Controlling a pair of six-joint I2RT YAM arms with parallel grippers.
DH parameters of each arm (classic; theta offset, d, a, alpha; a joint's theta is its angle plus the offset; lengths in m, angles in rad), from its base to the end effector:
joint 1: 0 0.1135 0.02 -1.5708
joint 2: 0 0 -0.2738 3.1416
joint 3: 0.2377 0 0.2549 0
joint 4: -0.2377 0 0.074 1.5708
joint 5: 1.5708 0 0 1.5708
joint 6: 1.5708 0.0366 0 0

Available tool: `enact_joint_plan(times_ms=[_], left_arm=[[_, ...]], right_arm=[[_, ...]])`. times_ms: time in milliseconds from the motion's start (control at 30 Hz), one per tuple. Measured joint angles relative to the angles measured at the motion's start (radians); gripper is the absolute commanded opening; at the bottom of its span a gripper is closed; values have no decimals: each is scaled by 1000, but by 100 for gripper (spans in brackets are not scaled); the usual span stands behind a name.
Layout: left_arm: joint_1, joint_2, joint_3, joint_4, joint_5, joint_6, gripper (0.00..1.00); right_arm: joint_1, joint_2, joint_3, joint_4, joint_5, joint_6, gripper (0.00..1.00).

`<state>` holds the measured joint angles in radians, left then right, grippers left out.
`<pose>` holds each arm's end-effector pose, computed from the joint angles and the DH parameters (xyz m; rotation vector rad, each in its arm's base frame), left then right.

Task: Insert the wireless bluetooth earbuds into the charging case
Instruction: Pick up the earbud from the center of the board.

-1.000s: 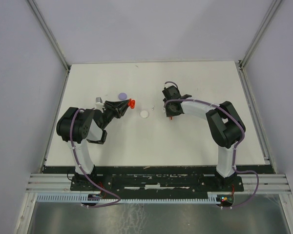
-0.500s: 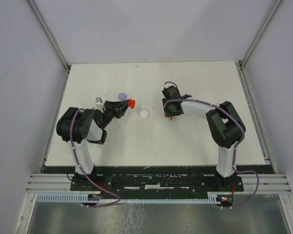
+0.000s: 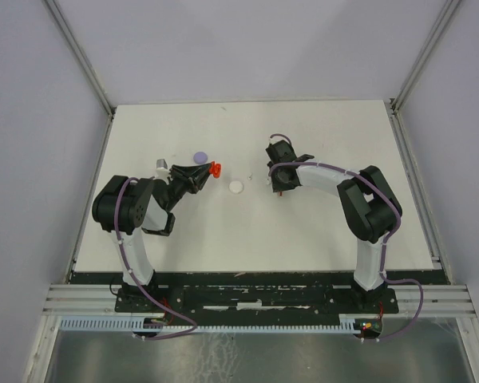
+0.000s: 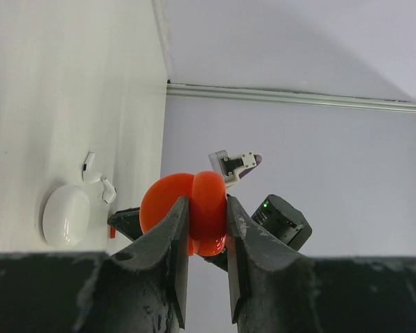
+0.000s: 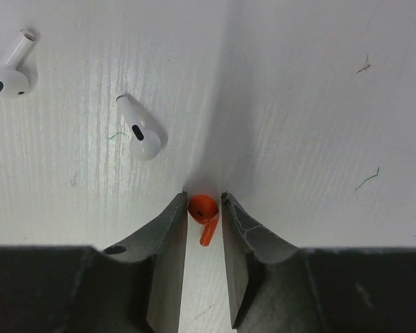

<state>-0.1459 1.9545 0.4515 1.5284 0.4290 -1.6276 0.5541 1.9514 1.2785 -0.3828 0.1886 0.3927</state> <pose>0.3009 -0.0596 0.1270 -0.9112 1.5878 -1.6663 0.3497 0.2083 0.1646 -0.1449 2.5949 0.0933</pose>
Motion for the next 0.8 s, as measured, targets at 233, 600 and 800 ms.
enact_joint_plan(times_ms=[233, 600, 800], left_arm=[[0, 0, 0, 0, 0, 0, 3], [-5, 0, 1, 0, 0, 0, 3], [-56, 3, 35, 0, 0, -14, 3]], right_arm=[[0, 0, 0, 0, 0, 0, 26], [0, -73, -101, 109, 27, -84, 16], [0, -172, -134, 234, 32, -154, 8]])
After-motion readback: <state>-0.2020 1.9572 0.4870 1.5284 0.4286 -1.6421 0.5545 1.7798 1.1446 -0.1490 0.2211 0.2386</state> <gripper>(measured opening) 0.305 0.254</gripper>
